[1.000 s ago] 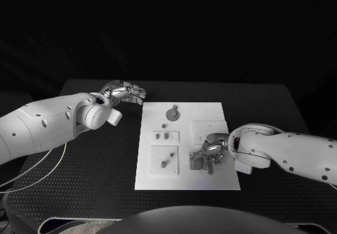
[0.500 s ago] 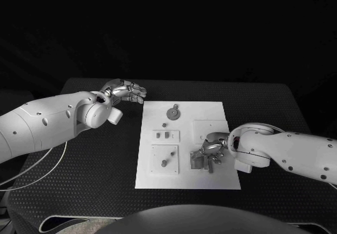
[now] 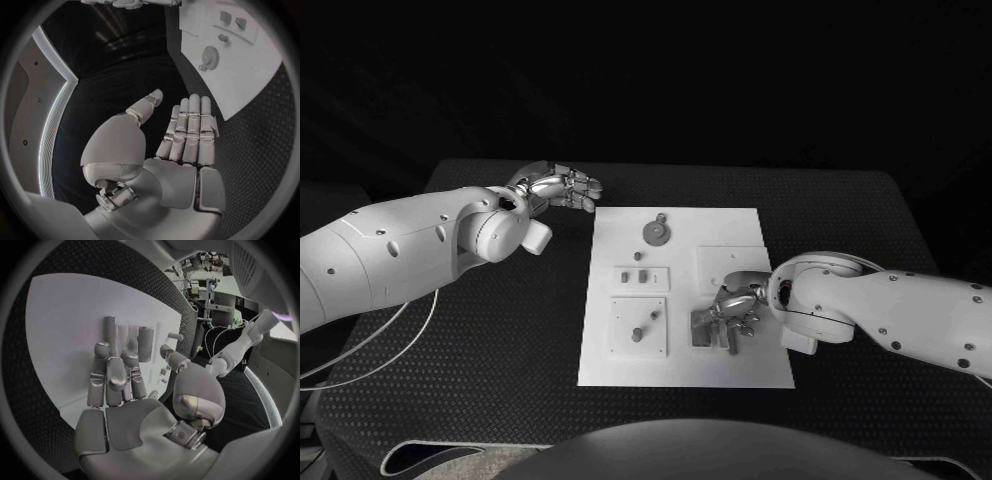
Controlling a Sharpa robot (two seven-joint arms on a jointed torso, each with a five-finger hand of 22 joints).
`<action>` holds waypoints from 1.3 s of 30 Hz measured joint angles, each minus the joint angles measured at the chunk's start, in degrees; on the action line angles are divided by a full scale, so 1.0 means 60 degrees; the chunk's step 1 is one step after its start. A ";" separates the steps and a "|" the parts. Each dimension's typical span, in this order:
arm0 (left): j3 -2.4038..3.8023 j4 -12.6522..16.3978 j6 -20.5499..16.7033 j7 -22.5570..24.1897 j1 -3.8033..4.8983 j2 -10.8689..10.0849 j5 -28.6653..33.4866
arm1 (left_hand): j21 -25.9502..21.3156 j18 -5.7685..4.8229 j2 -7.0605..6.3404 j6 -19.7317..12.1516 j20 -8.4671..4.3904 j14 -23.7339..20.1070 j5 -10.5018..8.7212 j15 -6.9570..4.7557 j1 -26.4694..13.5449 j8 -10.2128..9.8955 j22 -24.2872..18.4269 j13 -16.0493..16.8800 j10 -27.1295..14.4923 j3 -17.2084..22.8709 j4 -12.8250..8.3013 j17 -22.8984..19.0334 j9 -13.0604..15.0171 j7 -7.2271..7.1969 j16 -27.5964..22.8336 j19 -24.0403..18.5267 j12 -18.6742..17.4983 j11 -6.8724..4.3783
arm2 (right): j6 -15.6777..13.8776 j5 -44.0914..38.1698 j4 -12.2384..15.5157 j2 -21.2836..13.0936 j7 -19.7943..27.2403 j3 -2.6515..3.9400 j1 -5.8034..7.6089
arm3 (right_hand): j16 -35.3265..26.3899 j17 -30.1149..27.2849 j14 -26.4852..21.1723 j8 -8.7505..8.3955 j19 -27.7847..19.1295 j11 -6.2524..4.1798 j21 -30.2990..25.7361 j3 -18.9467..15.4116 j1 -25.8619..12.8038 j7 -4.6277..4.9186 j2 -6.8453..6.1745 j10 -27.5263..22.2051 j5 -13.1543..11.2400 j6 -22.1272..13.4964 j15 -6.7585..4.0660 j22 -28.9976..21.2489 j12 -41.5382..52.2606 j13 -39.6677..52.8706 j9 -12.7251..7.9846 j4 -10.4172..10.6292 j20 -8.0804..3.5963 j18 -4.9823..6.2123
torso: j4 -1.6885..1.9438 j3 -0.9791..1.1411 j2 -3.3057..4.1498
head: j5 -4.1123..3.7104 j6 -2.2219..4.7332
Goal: Assemble the parts on the task board
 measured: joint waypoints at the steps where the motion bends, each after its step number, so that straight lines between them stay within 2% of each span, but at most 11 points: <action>1: 0.0000 0.0000 0.0001 -0.0001 0.0000 0.0000 0.0000 | 0.0000 0.0000 0.0000 0.0000 0.0000 0.0000 0.0000 0.0000 0.0000 0.0000 0.0000 0.0000 0.0000 0.0000 0.0000 0.0000 0.0000 0.0000 0.0000 0.0000 0.0000 0.0000 | -0.0001 -0.0002 -0.0001 0.0001 0.0001 0.0000 0.0000 | 0.0000 -0.0017 -0.0017 0.0000 -0.0002 0.0002 -0.0001 -0.0015 0.0026 0.0000 -0.0026 -0.0002 0.0000 0.0000 -0.0016 0.0000 0.0000 0.0000 0.0000 0.0015 0.0002 0.0001 | 0.0000 0.0000 0.0000 | 0.0001 -0.0003; 3: 0.0000 0.0000 0.0002 -0.0004 0.0000 -0.0001 0.0000 | 0.0000 0.0000 0.0000 0.0000 0.0000 0.0000 0.0000 0.0000 0.0000 0.0000 0.0000 0.0000 0.0000 0.0000 0.0000 0.0010 0.0000 0.0000 0.0000 0.0000 0.0000 0.0000 | -0.0001 -0.0005 -0.0002 0.0002 0.0003 -0.0001 0.0000 | 0.0000 -0.0036 -0.0019 0.0000 -0.0002 0.0002 -0.0001 -0.0019 0.0014 0.0000 -0.0091 -0.0002 0.0000 0.0000 -0.0019 0.0000 0.0000 0.0000 0.0000 0.0060 0.0002 0.0002 | 0.0000 0.0000 0.0000 | 0.0002 -0.0005; 16: 0.0000 0.0000 0.0020 -0.0017 0.0000 0.0000 0.0000 | 0.0000 0.0000 0.0000 -0.0034 0.0000 0.0000 0.0000 0.0000 0.0000 0.0000 -0.0008 -0.0008 0.0000 0.0000 0.0000 0.0018 -0.0009 0.0034 0.0000 0.0000 0.0000 0.0000 | -0.0078 -0.0095 0.0037 -0.0051 0.0115 -0.0017 -0.0017 | 0.0000 -0.0047 -0.0063 0.0000 -0.0037 0.0002 -0.0001 -0.0014 0.0105 0.0001 -0.0174 -0.0002 0.0000 -0.0001 0.0002 0.0000 0.0000 0.0001 0.0017 0.0118 -0.0033 0.0000 | -0.0004 0.0005 -0.0001 | 0.0016 -0.0016; 19: 0.0000 -0.0004 0.0022 -0.0018 0.0001 0.0001 0.0000 | 0.0000 0.0000 0.0000 -0.0034 0.0000 0.0000 0.0000 0.0000 0.0000 0.0000 -0.0007 -0.0008 0.0000 0.0000 0.0000 0.0018 -0.0008 0.0034 0.0000 0.0000 0.0000 0.0000 | -0.0183 -0.0189 0.0147 -0.0187 0.0290 -0.0032 -0.0040 | 0.0006 0.0028 -0.0082 -0.0169 -0.0039 0.0002 -0.0002 -0.0087 0.0369 0.0032 0.0020 -0.0002 0.0000 -0.0031 -0.0019 0.0000 0.0000 0.0004 0.0057 0.0046 -0.0032 -0.0001 | -0.0004 0.0007 0.0000 | 0.0006 -0.0015; 21: 0.0000 -0.0005 0.0023 -0.0018 0.0001 0.0000 0.0000 | 0.0000 0.0000 0.0000 -0.0034 0.0000 0.0000 0.0000 0.0000 0.0000 0.0000 -0.0007 -0.0008 0.0000 0.0000 0.0000 0.0025 -0.0008 0.0034 0.0000 0.0000 0.0000 0.0000 | -0.0286 -0.0249 0.0257 -0.0328 0.0424 -0.0039 -0.0047 | 0.0056 0.0060 -0.0092 -0.0265 -0.0039 0.0021 -0.0002 -0.0203 0.0571 0.0066 0.0196 -0.0022 0.0000 -0.0101 -0.0064 0.0000 0.0001 0.0012 0.0045 -0.0164 -0.0032 0.0003 | -0.0003 0.0007 0.0000 | -0.0006 0.0000; 24: 0.0000 -0.0005 0.0023 -0.0019 0.0001 -0.0003 0.0000 | 0.0000 0.0000 0.0000 -0.0034 0.0000 0.0000 0.0000 0.0000 0.0000 0.0000 -0.0007 -0.0008 0.0000 0.0000 0.0000 0.0026 -0.0008 0.0034 0.0000 0.0000 0.0000 0.0000 | -0.0456 -0.0375 0.0410 -0.0598 0.0595 -0.0053 0.0063 | 0.0056 0.0060 -0.0007 -0.0128 -0.0038 -0.0003 -0.0002 -0.0334 0.0808 0.0057 0.0358 0.0002 0.0000 -0.0092 -0.0079 0.0000 0.0013 0.0011 0.0118 -0.0475 -0.0033 0.0004 | -0.0004 0.0012 -0.0001 | -0.0023 0.0034; 29: 0.0000 -0.0007 0.0026 -0.0020 0.0001 -0.0008 0.0000 | 0.0000 0.0000 0.0000 -0.0034 0.0000 0.0000 0.0000 0.0000 0.0000 0.0000 -0.0007 -0.0008 0.0000 0.0000 0.0000 0.0025 -0.0008 0.0034 -0.0036 0.0000 0.0000 0.0000 | -0.0712 -0.0577 0.0604 -0.1051 0.0770 0.0001 0.0442 | 0.0128 0.0147 0.0128 -0.0010 -0.0035 -0.0123 -0.0002 -0.0492 0.1111 -0.0036 0.0561 0.0123 0.0000 0.0144 -0.0118 0.0000 0.0123 0.0030 0.0233 -0.0900 -0.0036 0.0015 | -0.0008 0.0012 -0.0001 | -0.0069 0.0059; 34: 0.0000 -0.0006 0.0028 -0.0023 0.0001 -0.0004 0.0000 | 0.0000 0.0000 0.0000 -0.0034 0.0000 0.0000 0.0000 0.0000 0.0000 0.0000 -0.0006 -0.0007 0.0000 0.0000 0.0000 0.0034 -0.0007 0.0034 -0.0036 0.0000 0.0000 0.0000 | -0.0760 -0.0761 0.0623 -0.1284 0.0777 -0.0023 0.0462 | 0.0186 0.0214 0.0203 0.0135 0.0003 -0.0170 -0.0002 -0.0584 0.1270 -0.0119 0.0720 0.0241 0.0000 0.0330 -0.0181 0.0000 0.0194 0.0044 0.0365 -0.1222 -0.0073 0.0074 | -0.0015 0.0007 -0.0001 | -0.0103 0.0074; 39: 0.0000 -0.0002 0.0032 -0.0026 0.0001 -0.0001 0.0000 | 0.0000 0.0000 0.0000 -0.0034 0.0000 0.0000 0.0000 0.0000 0.0000 0.0000 -0.0006 -0.0007 0.0000 0.0000 0.0000 0.0042 -0.0007 0.0034 -0.0036 0.0000 0.0000 0.0000 | -0.0577 -0.0894 0.0565 -0.1310 0.0660 -0.0027 0.0455 | 0.0223 0.0258 0.0272 0.0178 0.0004 -0.0189 -0.0002 -0.0631 0.1308 -0.0162 0.0759 0.0259 0.0000 0.0375 -0.0210 0.0000 0.0194 0.0052 0.0435 -0.1269 -0.0073 0.0078 | -0.0015 0.0007 -0.0001 | -0.0134 0.0078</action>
